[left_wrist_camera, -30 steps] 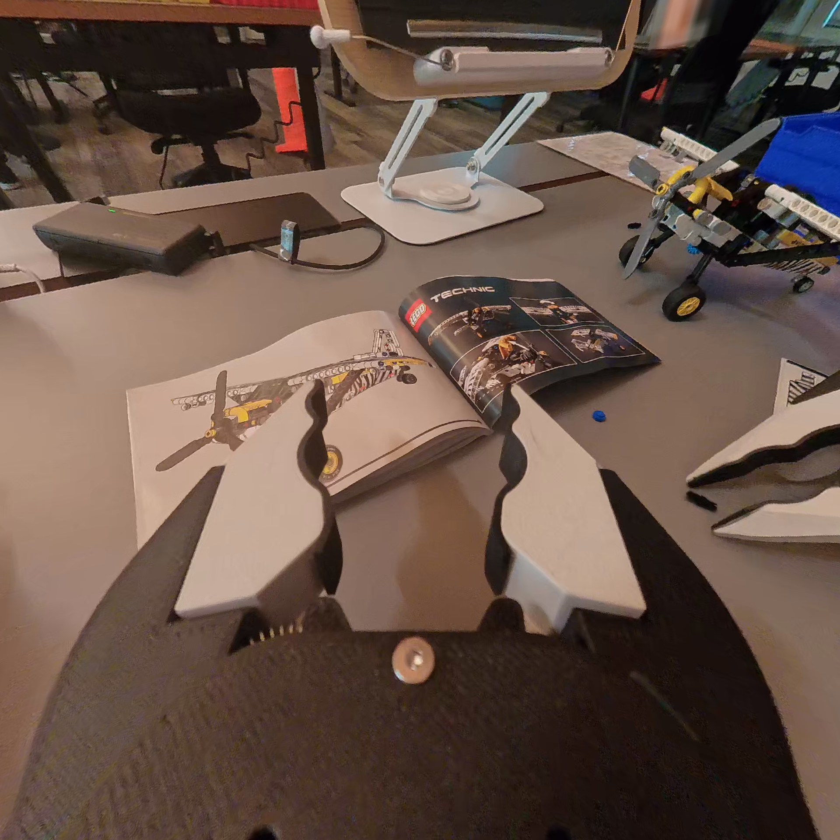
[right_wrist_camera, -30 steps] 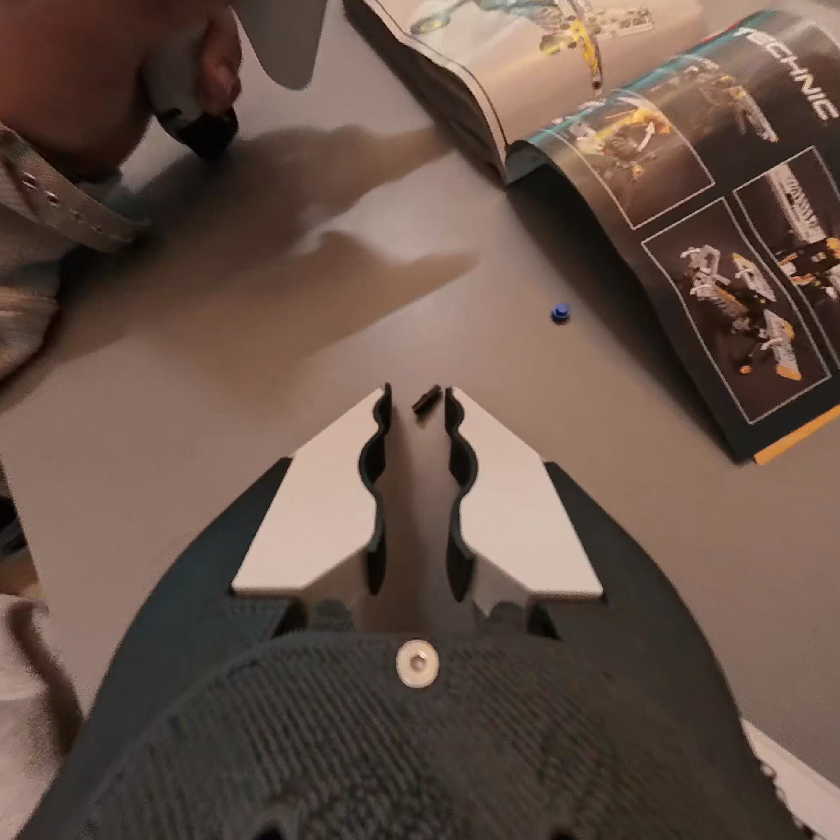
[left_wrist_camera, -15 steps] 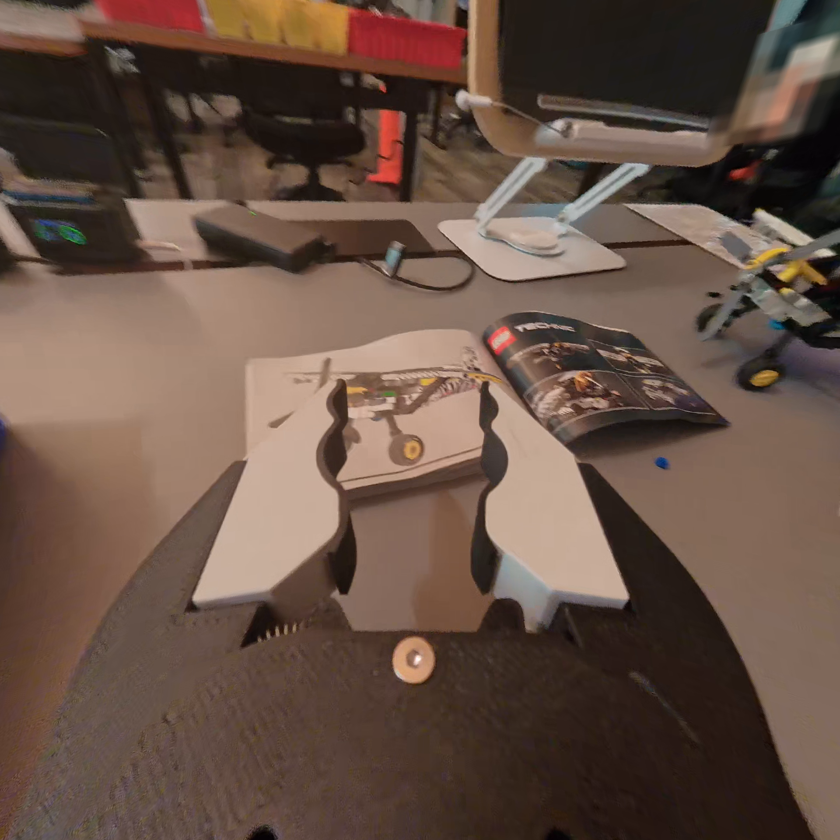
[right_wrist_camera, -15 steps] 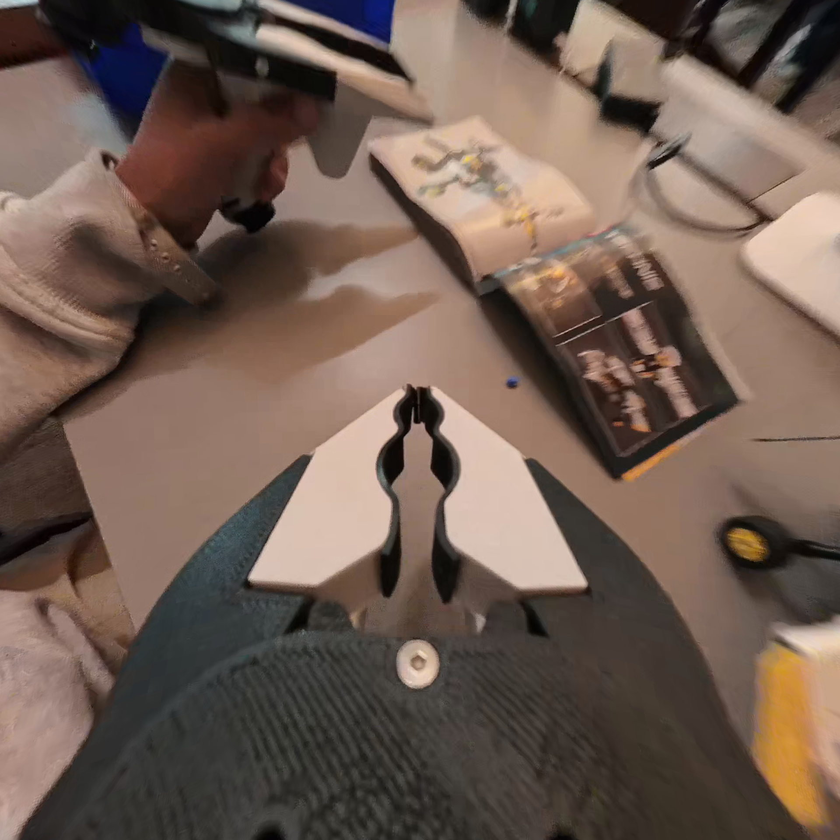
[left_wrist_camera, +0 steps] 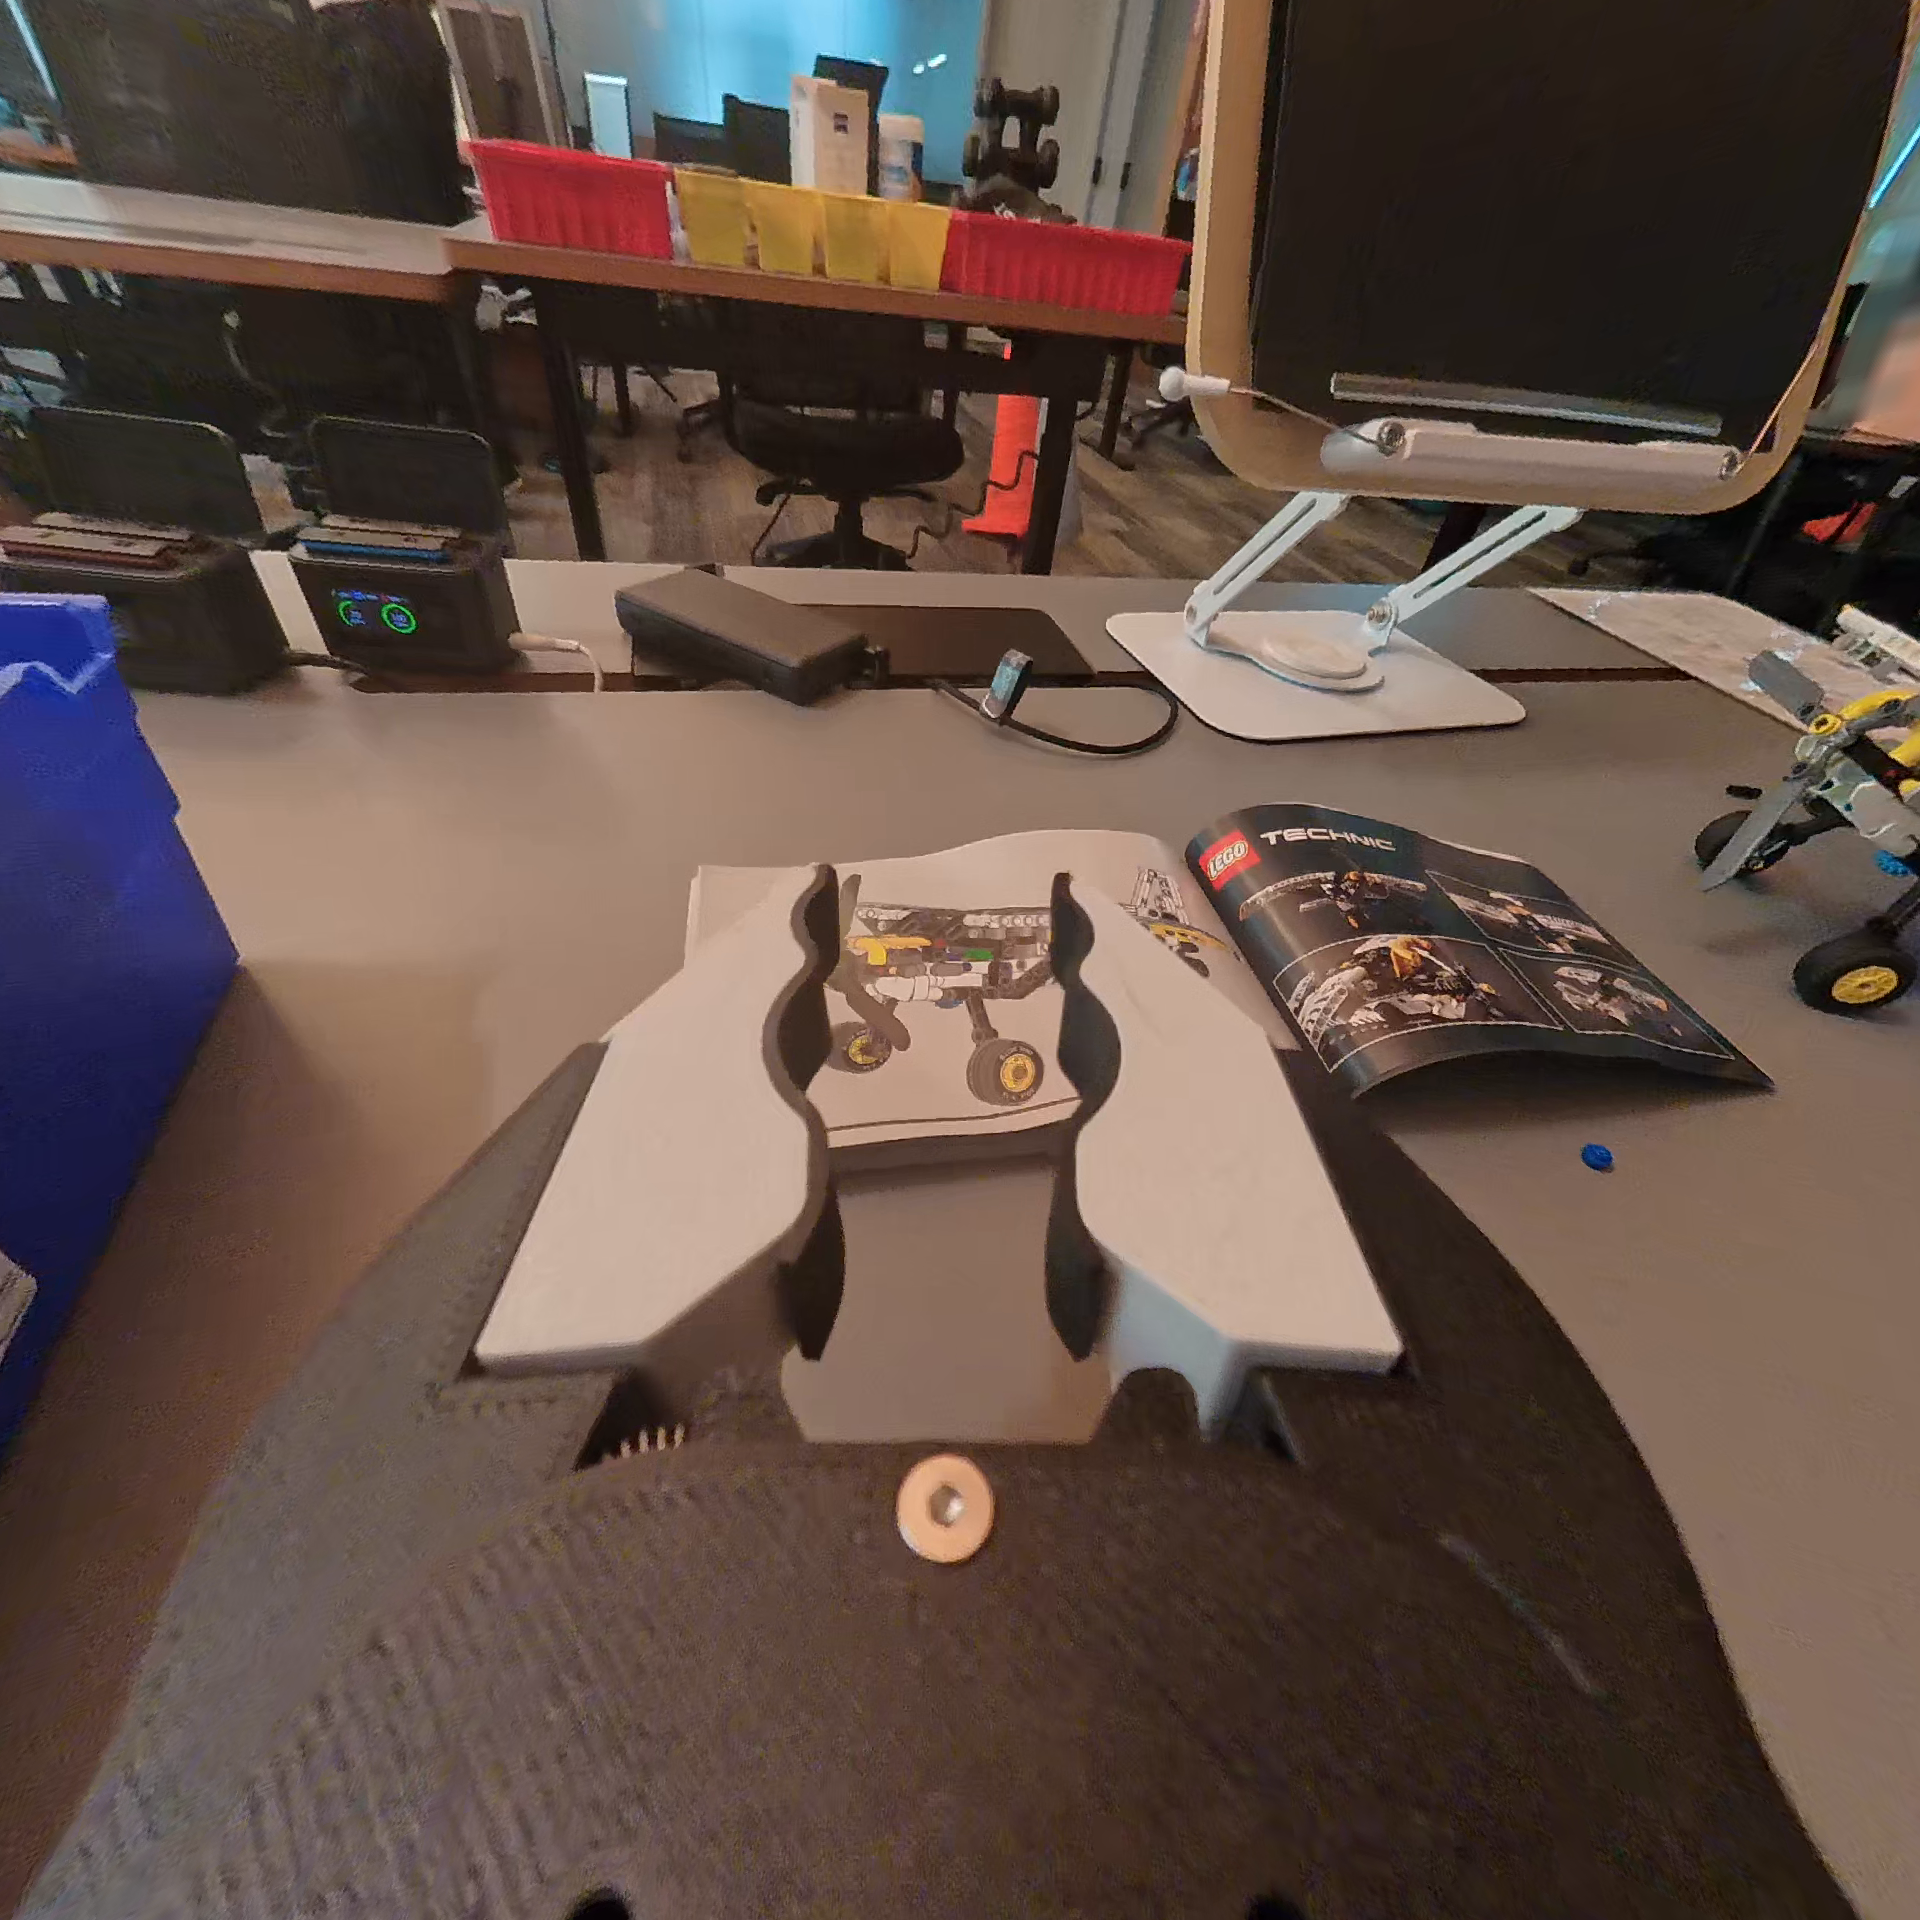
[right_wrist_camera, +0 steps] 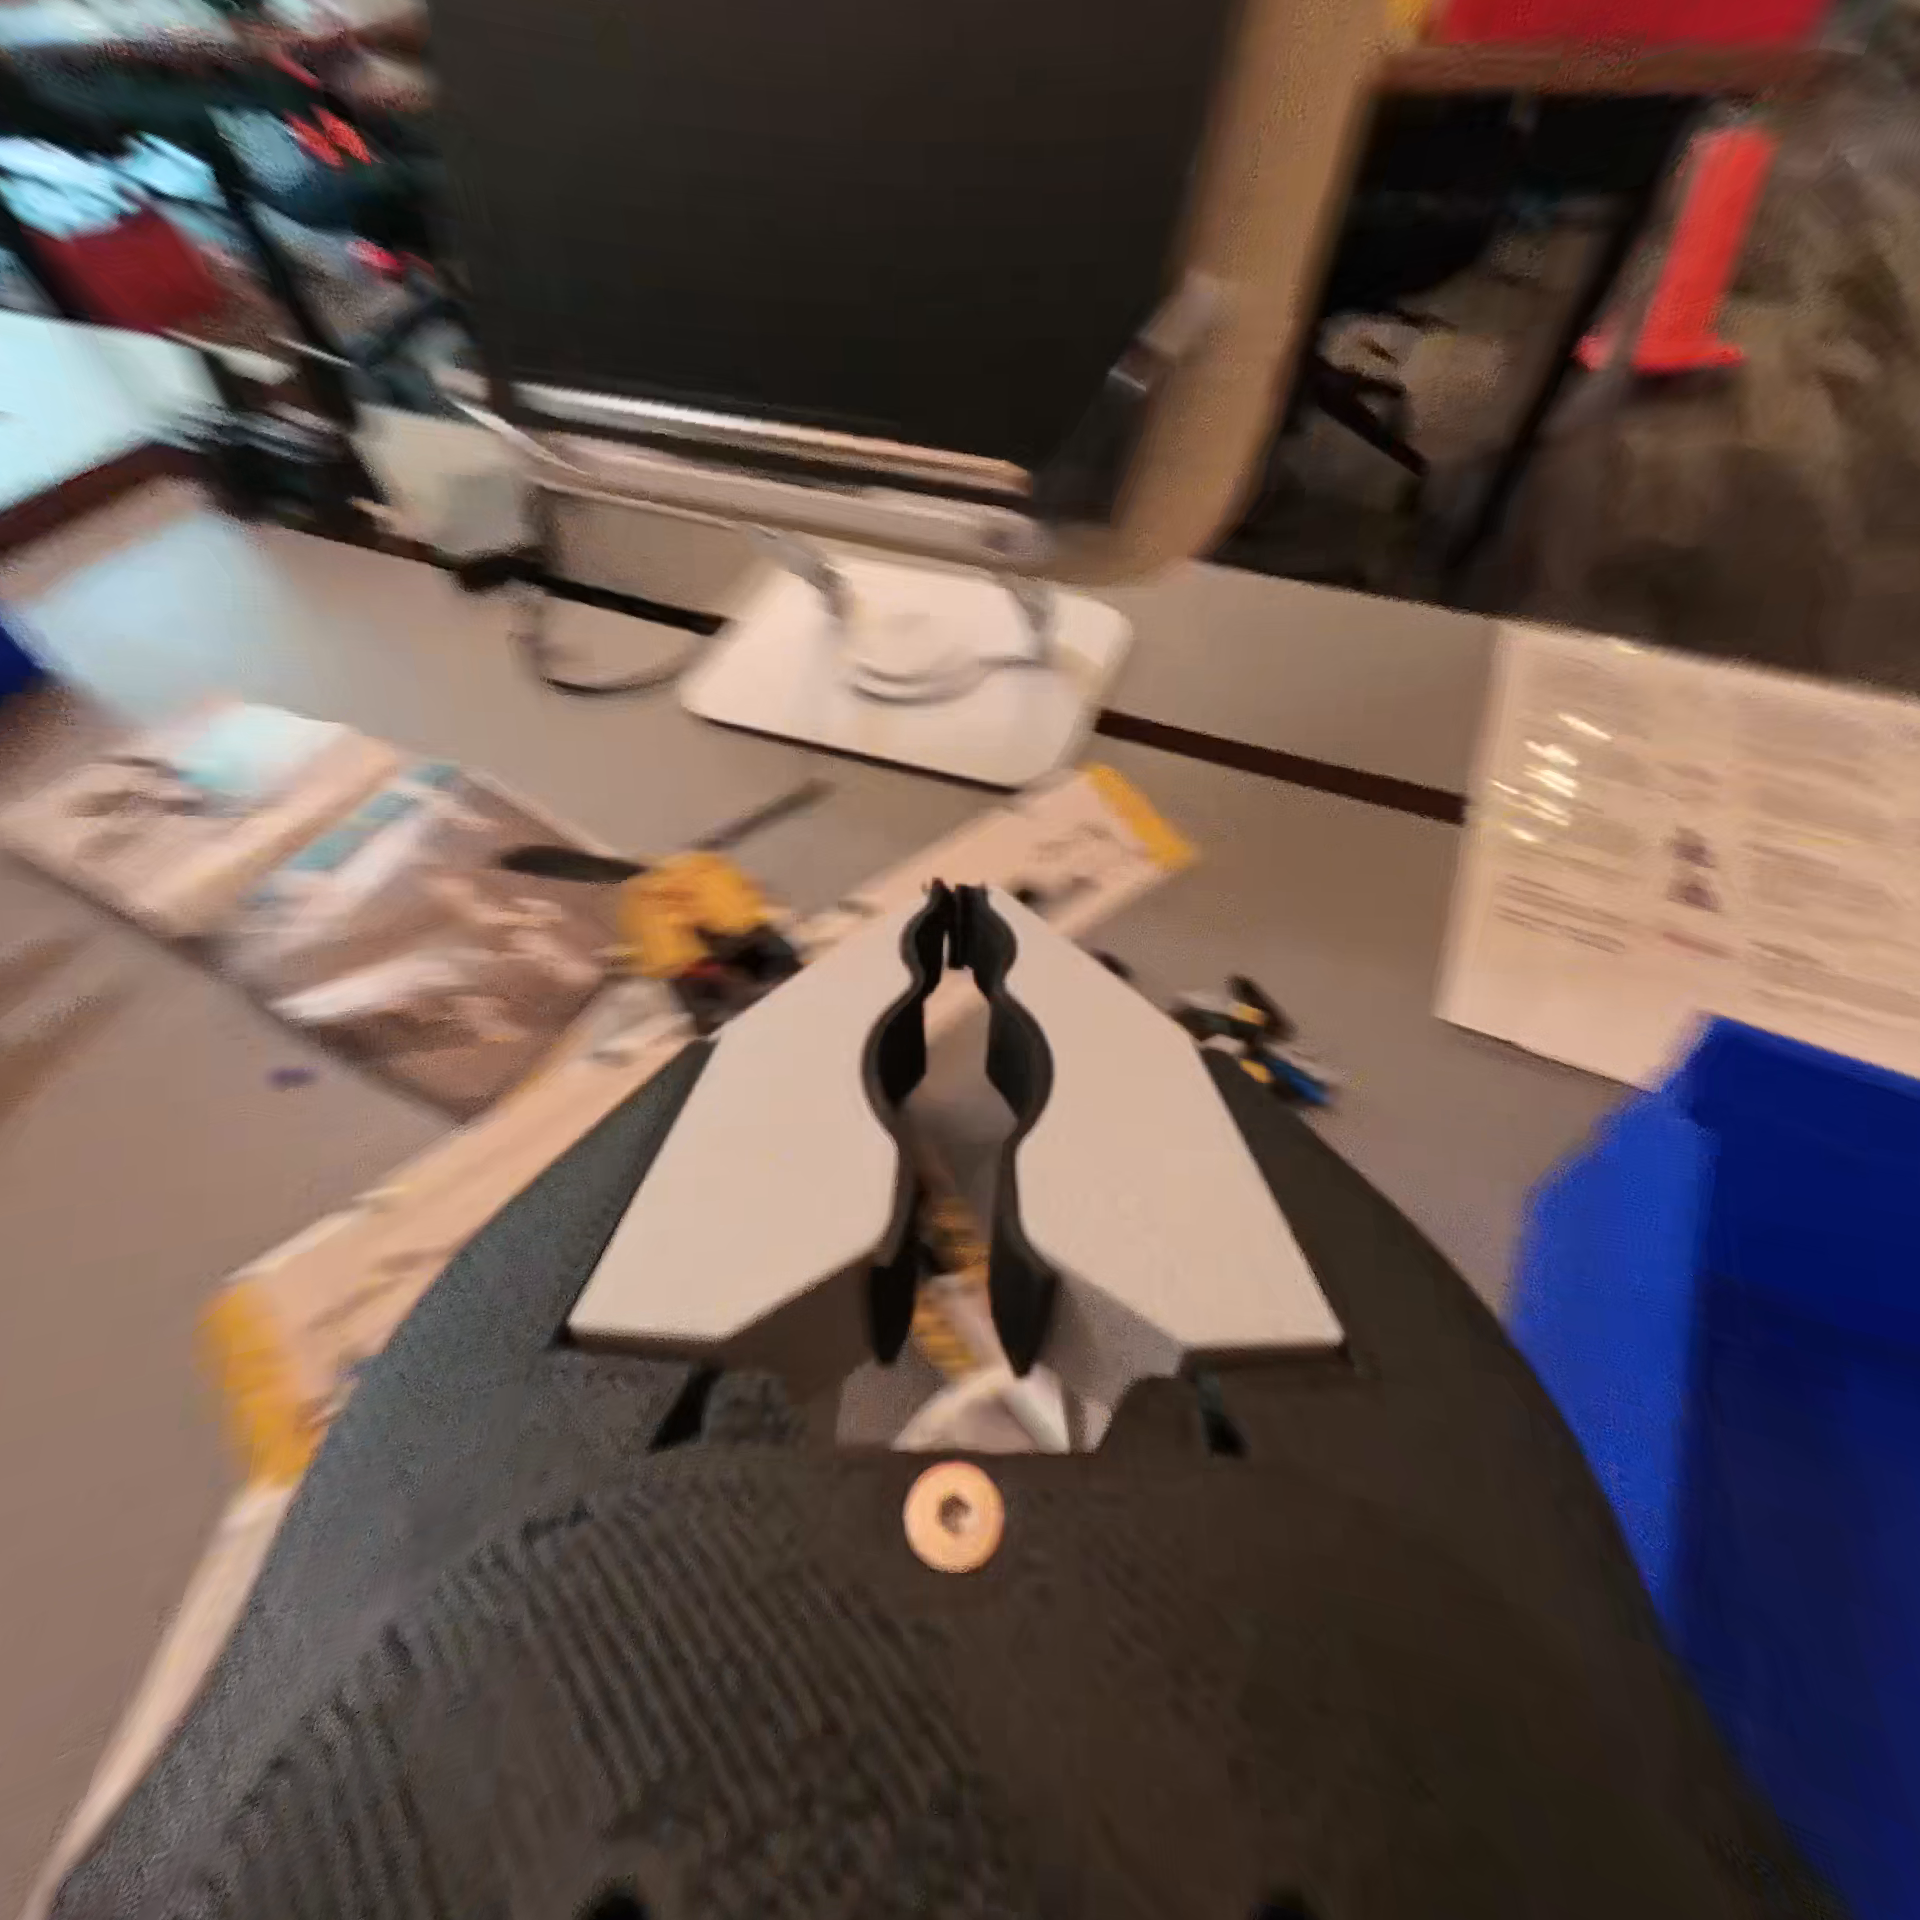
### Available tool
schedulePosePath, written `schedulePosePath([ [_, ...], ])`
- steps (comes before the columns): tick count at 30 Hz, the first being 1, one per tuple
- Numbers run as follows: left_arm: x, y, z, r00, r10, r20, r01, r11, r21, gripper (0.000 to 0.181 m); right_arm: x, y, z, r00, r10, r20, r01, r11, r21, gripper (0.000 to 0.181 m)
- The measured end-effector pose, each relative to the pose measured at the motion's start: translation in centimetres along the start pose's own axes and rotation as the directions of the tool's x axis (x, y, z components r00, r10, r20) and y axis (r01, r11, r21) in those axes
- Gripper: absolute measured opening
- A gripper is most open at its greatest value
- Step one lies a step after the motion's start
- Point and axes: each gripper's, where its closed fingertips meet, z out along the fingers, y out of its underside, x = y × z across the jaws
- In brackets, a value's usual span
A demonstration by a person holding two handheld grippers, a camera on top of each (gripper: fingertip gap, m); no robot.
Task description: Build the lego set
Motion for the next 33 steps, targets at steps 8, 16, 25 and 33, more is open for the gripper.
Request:
schedulePosePath([
  [8, 0.9, 1.5, 0.8, 0.998, 0.059, -0.023, -0.06, 0.995, -0.079, 0.042, 10.2, 9.1, 8.8, 0.984, 0.043, -0.17, -0.107, 0.915, -0.389, 0.003],
  [16, 1.2, 1.8, 1.1, 0.997, 0.066, -0.035, -0.069, 0.993, -0.095, 0.043, 11.6, 11.3, 10.3, 0.982, 0.115, -0.152, -0.176, 0.853, -0.491, 0.003],
  [25, 1.5, 1.6, 1.0, 0.997, 0.053, -0.054, -0.057, 0.995, -0.085, 0.044, 9.0, 4.3, 6.4, 0.99, 0.015, -0.14, -0.063, 0.936, -0.346, 0.023],
  [33, 1.6, 1.4, 0.9, 0.997, 0.035, -0.066, -0.04, 0.996, -0.074, 0.045, -13.8, -4.6, 0.6, 0.91, -0.216, 0.355, 0.255, 0.965, -0.067, 0.024],
])
